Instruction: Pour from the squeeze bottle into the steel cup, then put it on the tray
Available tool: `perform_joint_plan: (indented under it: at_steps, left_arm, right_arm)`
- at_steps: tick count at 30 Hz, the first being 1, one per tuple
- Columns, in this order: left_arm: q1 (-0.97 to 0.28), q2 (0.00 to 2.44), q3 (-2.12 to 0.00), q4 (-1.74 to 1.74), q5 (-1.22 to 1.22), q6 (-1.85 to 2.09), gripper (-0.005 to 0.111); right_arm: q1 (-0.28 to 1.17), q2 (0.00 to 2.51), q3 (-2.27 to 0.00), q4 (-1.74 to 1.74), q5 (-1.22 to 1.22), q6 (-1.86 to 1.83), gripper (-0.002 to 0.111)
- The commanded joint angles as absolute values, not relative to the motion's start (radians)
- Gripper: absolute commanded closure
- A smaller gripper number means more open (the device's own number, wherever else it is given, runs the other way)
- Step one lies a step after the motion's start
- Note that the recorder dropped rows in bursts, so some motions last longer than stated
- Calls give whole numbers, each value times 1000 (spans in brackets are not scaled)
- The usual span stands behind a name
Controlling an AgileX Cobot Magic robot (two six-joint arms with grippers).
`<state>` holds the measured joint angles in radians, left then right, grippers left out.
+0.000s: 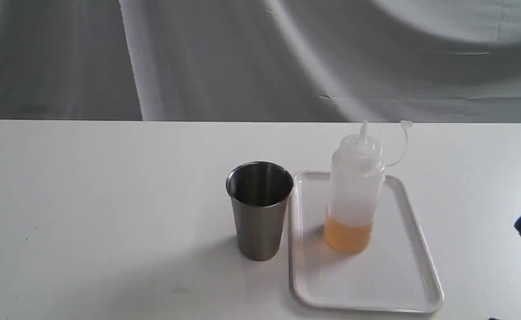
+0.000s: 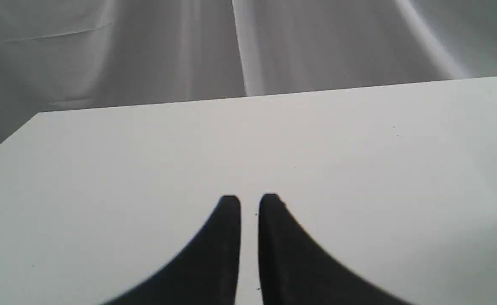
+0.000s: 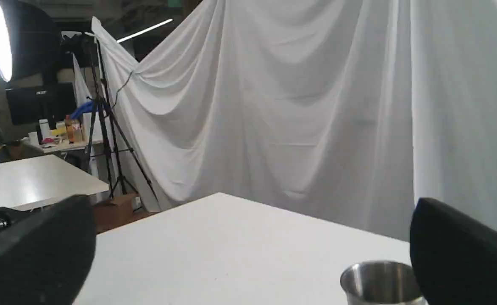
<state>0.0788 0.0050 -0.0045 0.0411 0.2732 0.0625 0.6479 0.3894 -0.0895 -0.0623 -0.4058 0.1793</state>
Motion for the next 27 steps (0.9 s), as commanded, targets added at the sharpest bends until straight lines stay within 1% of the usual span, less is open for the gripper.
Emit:
perform_joint_plan:
  at_steps: [1, 13, 16, 17, 19, 24, 26, 27]
  left_arm:
    - [76, 0, 0, 44, 266, 61, 98]
    - [76, 0, 0, 44, 266, 61, 98]
    - [76, 0, 0, 44, 266, 61, 98]
    - [76, 0, 0, 44, 266, 61, 98]
    - [76, 0, 0, 44, 266, 61, 98]
    - [76, 0, 0, 44, 266, 61, 98]
    - [76, 0, 0, 44, 266, 61, 98]
    - [76, 0, 0, 44, 266, 61, 98]
  right_arm:
    - [651, 385, -84, -60, -332, 220, 3]
    - [651, 385, -72, -200, -272, 417, 3]
    - [651, 385, -26, -202, -330, 424, 10]
    - [651, 385, -10, -202, -363, 424, 14]
    - [651, 385, 0, -202, -459, 424, 30]
    - [651, 385, 0, -253, -436, 465, 89]
    - [651, 385, 0, -263, -429, 484, 108]
    - [651, 385, 0, -266, -429, 488, 108]
